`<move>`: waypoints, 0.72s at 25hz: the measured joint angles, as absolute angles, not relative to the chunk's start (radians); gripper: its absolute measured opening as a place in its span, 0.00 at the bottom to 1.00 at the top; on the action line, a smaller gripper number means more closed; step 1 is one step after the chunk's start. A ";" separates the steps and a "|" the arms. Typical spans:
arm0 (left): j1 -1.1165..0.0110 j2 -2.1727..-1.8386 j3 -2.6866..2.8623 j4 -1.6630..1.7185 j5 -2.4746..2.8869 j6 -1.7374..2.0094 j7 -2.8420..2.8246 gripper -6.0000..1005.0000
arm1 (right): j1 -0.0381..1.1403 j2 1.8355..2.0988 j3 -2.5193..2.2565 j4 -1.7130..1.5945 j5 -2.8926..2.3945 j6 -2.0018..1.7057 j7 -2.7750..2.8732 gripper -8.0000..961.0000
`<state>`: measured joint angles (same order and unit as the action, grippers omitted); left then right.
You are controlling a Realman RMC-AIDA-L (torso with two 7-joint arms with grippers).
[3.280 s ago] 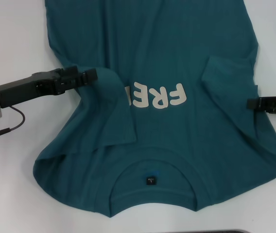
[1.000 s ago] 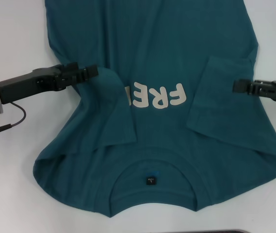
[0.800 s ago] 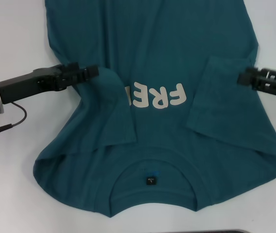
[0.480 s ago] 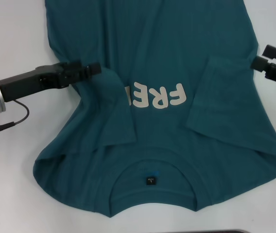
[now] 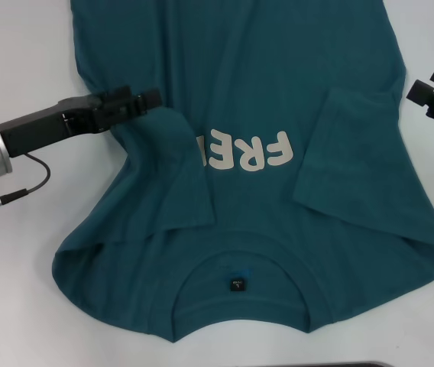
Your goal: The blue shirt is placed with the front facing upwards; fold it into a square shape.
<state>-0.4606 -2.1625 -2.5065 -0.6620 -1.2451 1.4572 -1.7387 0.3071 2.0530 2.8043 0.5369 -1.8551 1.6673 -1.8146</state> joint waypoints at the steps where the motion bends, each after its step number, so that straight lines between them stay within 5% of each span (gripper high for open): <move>1: -0.459 -2.162 -2.507 -0.658 -1.245 1.457 -1.738 0.89 | 0.304 2.057 2.806 0.538 -1.852 1.669 -1.820 0.97; 9: -0.412 -2.157 -2.513 -0.657 -1.246 1.490 -1.738 0.89 | 0.298 2.061 2.805 0.536 -1.847 1.691 -1.780 0.96; 18: -0.323 -2.113 -2.517 -0.666 -1.242 1.575 -1.755 0.89 | 0.308 2.065 2.795 0.534 -1.852 1.707 -1.746 0.96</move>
<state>-0.3230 -2.1129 -2.5175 -0.6657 -1.2425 1.5753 -1.7552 0.3084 2.0653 2.7953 0.5344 -1.8517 1.7069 -1.7464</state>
